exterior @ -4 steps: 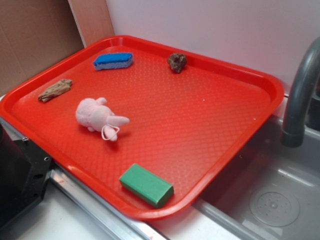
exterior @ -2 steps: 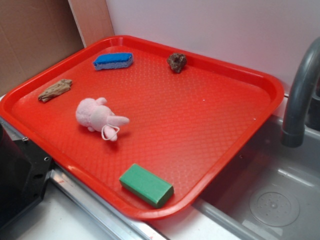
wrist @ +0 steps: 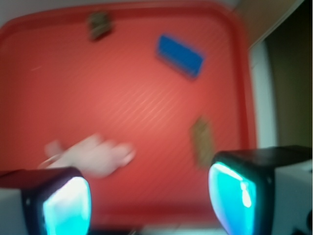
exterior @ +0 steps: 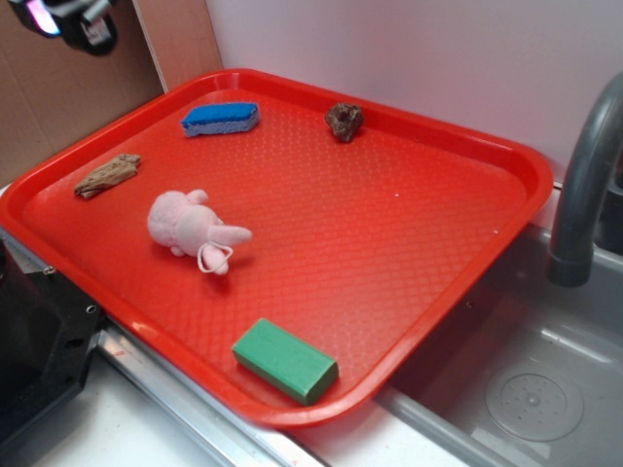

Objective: Grab the wood chip.

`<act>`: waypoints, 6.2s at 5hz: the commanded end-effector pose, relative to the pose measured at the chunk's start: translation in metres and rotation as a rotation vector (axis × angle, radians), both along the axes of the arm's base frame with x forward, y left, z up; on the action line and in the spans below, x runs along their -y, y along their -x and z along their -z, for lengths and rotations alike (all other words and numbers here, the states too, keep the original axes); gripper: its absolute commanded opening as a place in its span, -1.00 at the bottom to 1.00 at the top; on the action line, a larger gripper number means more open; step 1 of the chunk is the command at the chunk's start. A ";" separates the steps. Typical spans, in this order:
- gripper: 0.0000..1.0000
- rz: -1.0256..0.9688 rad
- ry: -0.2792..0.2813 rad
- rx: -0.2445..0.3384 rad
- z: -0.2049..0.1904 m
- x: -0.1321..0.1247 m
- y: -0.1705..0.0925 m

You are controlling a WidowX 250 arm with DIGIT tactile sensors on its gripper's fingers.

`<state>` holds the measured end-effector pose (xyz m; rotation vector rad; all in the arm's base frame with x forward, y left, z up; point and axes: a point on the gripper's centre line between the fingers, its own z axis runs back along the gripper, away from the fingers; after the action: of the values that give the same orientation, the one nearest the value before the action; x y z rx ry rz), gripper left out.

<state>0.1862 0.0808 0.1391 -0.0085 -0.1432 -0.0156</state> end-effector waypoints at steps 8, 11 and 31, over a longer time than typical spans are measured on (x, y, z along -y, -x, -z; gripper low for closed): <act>-1.00 -0.011 -0.045 -0.104 0.127 -0.032 0.022; -1.00 -0.036 -0.084 -0.091 0.088 -0.013 0.016; -1.00 -0.200 -0.203 -0.032 -0.092 0.099 -0.046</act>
<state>0.2296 -0.0199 0.2114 0.2194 -0.0704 0.1602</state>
